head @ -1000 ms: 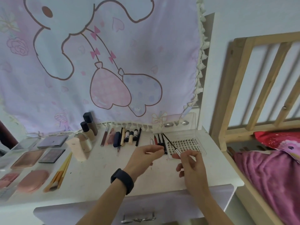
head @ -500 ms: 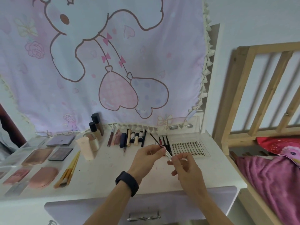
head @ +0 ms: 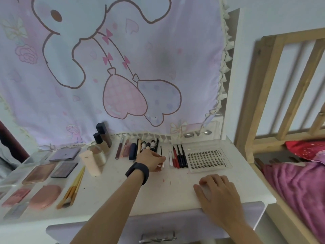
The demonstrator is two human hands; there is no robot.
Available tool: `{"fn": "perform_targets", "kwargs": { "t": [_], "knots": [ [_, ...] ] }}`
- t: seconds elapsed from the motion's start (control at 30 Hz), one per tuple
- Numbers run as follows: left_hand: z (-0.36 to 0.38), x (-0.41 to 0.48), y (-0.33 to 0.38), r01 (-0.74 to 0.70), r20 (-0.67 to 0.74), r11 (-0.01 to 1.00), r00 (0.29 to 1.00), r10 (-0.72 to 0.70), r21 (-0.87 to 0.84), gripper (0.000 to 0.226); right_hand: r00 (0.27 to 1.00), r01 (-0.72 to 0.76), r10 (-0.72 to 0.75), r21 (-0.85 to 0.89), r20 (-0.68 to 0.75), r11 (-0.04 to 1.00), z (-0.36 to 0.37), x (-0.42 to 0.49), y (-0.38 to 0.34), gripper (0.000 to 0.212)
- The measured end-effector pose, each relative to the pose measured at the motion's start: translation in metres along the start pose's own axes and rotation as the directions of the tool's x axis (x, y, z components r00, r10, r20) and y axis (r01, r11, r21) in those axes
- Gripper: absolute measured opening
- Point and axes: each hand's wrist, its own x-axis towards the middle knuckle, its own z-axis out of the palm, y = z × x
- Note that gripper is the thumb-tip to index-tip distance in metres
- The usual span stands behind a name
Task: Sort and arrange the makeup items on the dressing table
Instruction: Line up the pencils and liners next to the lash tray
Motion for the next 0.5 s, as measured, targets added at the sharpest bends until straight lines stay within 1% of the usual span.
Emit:
{"fn": "perform_targets", "kwargs": {
  "t": [0.07,0.13,0.2,0.33,0.43,0.5],
  "knots": [
    [0.006,0.006,0.001,0.013,0.0,1.0,1.0,-0.013,0.026,0.018,1.0,0.008,-0.008,0.002,-0.009,1.0,0.0,-0.001,0.001,0.029],
    [0.012,0.009,0.001,-0.004,-0.021,0.996,1.0,0.006,0.086,0.019,1.0,0.007,-0.007,0.001,-0.019,1.0,0.001,-0.002,0.002,0.03],
    [0.017,0.01,0.001,-0.017,-0.046,0.995,0.999,0.022,0.098,0.019,1.0,0.004,-0.004,0.004,-0.028,1.0,0.002,-0.003,0.003,0.029],
    [0.021,0.009,0.001,-0.006,-0.078,1.0,0.997,0.006,0.007,0.021,0.999,0.004,-0.004,0.012,-0.032,1.0,0.004,-0.004,0.005,0.03],
    [0.019,0.006,-0.002,0.023,-0.058,0.998,0.998,-0.027,-0.06,0.013,1.0,-0.001,0.001,0.01,-0.028,1.0,0.005,-0.004,0.005,0.031],
    [0.018,0.003,-0.004,0.031,-0.038,0.998,0.999,-0.033,-0.06,0.014,1.0,-0.007,0.007,0.01,-0.029,1.0,0.005,-0.005,0.005,0.031]
  ]
}}
